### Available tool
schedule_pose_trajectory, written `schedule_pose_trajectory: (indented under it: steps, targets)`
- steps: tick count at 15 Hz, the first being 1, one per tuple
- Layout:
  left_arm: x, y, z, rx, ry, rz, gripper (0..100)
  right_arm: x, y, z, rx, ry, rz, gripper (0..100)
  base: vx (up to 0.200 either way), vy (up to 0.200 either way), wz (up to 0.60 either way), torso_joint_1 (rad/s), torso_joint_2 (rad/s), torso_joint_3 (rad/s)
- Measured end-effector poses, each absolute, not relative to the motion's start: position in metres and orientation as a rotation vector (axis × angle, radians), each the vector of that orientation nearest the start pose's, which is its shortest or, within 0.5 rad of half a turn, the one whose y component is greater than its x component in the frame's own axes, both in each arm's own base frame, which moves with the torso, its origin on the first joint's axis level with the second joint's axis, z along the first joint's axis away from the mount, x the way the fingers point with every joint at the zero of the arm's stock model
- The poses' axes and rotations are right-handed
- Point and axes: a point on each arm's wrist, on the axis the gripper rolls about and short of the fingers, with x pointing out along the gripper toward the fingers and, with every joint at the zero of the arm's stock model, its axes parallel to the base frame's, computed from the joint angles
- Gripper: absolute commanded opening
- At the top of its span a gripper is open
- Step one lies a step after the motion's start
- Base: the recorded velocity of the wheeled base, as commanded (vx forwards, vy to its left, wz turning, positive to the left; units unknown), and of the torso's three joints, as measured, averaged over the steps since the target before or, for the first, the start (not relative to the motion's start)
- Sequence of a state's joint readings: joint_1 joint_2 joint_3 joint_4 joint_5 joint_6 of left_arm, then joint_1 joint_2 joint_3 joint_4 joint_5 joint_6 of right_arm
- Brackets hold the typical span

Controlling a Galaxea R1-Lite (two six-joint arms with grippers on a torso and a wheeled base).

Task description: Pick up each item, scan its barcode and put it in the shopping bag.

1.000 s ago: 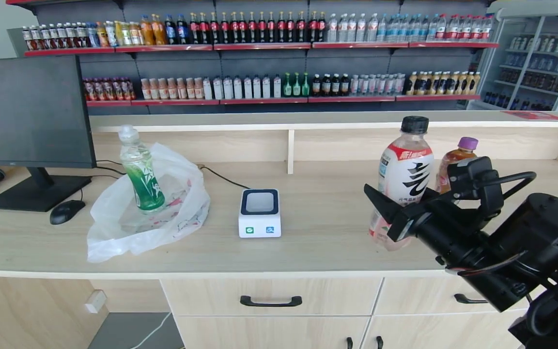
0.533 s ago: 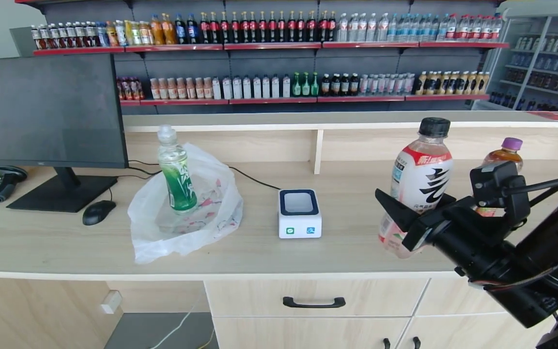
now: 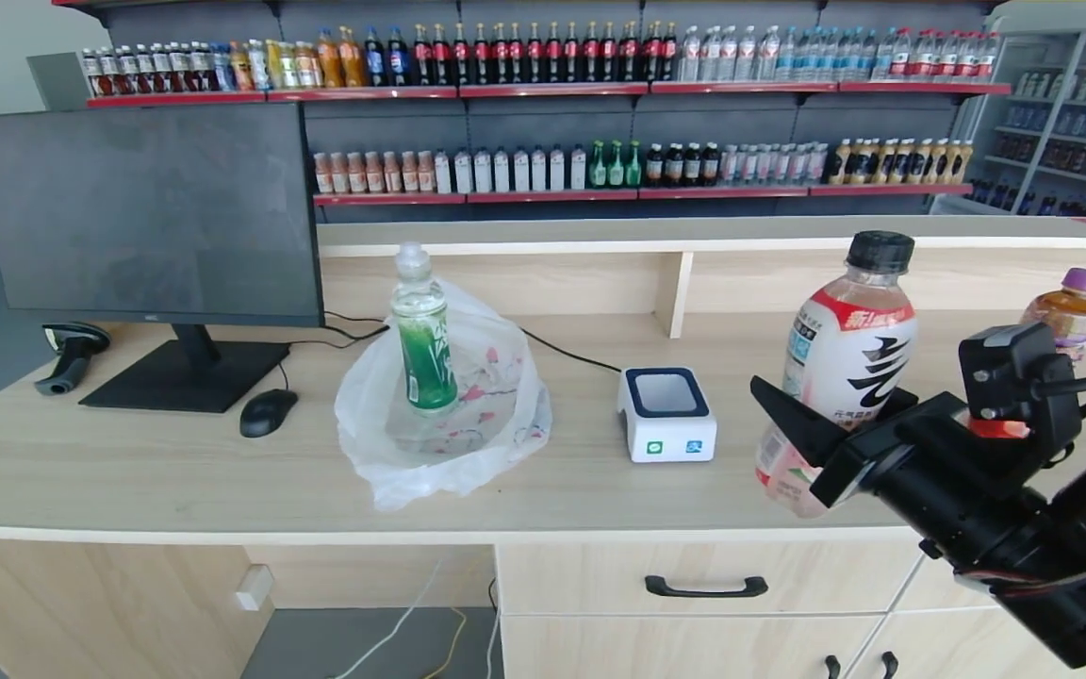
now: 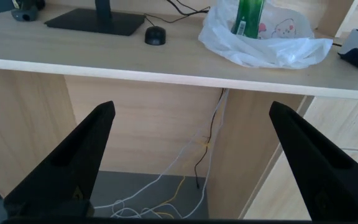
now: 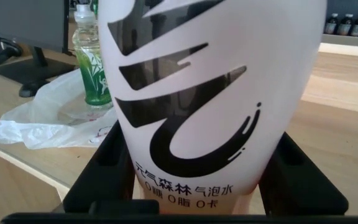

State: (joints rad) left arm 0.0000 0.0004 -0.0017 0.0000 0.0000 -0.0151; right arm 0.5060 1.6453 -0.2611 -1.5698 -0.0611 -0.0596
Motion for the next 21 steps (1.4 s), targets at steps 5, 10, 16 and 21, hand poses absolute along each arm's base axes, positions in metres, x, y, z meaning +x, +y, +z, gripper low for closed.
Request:
schedule_pose_trajectory:
  steps: [5, 10, 16, 21]
  targets:
    - [-0.023, 0.0, 0.076, -0.013, -0.001, -0.001, 100, 0.196, 0.107, 0.162, -0.004, -0.2, 0.44, 0, 0.0, 0.16, 0.0, 0.003, 0.0, 0.002]
    - [-0.023, 0.0, 0.076, 0.002, 0.002, -0.002, 100, 0.19, 0.102, 0.164, -0.002, -0.208, 0.427, 0, 0.0, 0.0, 0.0, 0.0, 0.0, 0.0]
    - [-0.023, 0.0, 0.075, 0.0, 0.003, -0.002, 100, 0.197, 0.098, 0.165, -0.009, -0.211, 0.4, 0, 0.133, 0.0, 0.0, -0.007, 0.0, 0.005]
    - [-0.023, 0.0, 0.076, 0.0, 0.001, -0.002, 100, 0.199, 0.099, 0.166, -0.007, -0.219, 0.398, 0, 0.0, 0.0, 0.0, 0.0, 0.0, 0.0]
